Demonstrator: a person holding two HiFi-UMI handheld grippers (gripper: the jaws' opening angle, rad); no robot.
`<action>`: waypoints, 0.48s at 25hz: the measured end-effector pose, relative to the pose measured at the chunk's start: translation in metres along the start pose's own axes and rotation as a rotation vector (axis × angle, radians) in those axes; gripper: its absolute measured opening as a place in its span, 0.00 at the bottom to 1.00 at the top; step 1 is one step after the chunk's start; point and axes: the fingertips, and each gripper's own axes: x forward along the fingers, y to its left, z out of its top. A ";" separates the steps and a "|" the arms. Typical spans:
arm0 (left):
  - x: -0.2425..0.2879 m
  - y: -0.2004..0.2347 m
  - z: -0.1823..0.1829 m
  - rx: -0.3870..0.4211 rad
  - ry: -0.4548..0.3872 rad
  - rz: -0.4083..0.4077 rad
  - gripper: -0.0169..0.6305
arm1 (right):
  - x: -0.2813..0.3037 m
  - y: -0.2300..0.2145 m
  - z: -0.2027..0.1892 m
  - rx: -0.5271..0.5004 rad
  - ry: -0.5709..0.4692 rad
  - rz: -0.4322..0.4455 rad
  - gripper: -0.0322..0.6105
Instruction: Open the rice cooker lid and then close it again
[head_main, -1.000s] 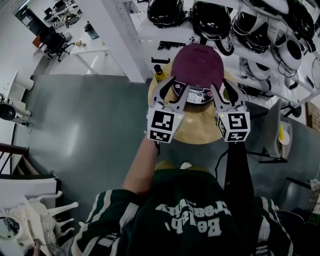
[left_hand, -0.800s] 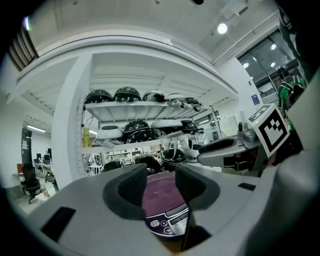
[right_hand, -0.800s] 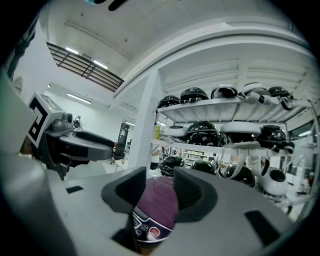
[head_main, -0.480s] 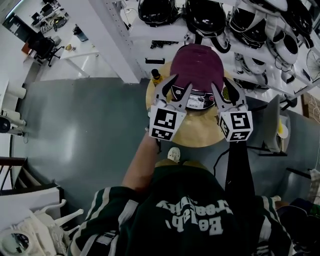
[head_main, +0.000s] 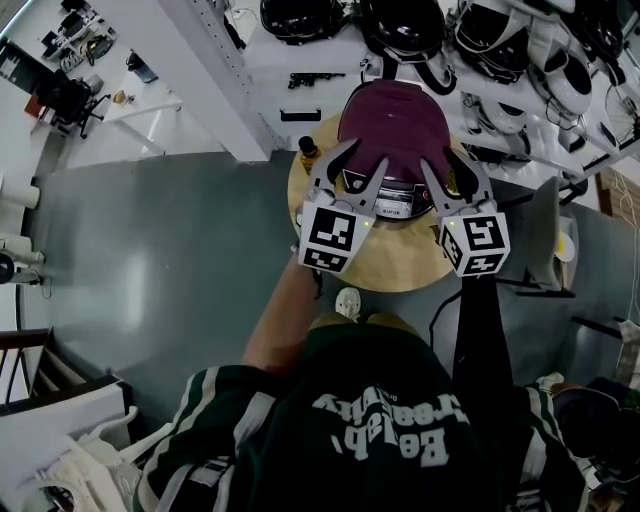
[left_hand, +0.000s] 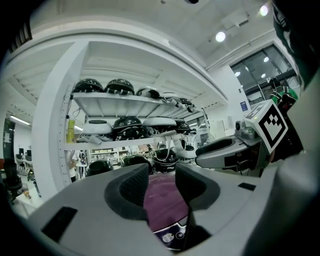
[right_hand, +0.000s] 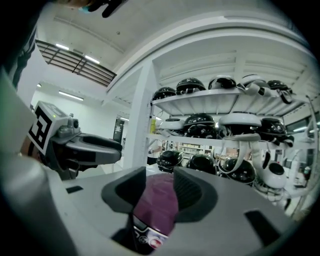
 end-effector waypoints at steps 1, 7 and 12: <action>0.001 0.001 -0.002 -0.004 0.000 -0.002 0.28 | 0.002 0.003 -0.003 0.001 0.013 0.016 0.33; 0.005 0.007 -0.011 -0.018 0.014 -0.010 0.28 | 0.016 0.035 -0.029 -0.050 0.144 0.179 0.33; 0.006 0.014 -0.016 -0.034 0.016 -0.002 0.28 | 0.023 0.060 -0.062 -0.079 0.263 0.280 0.32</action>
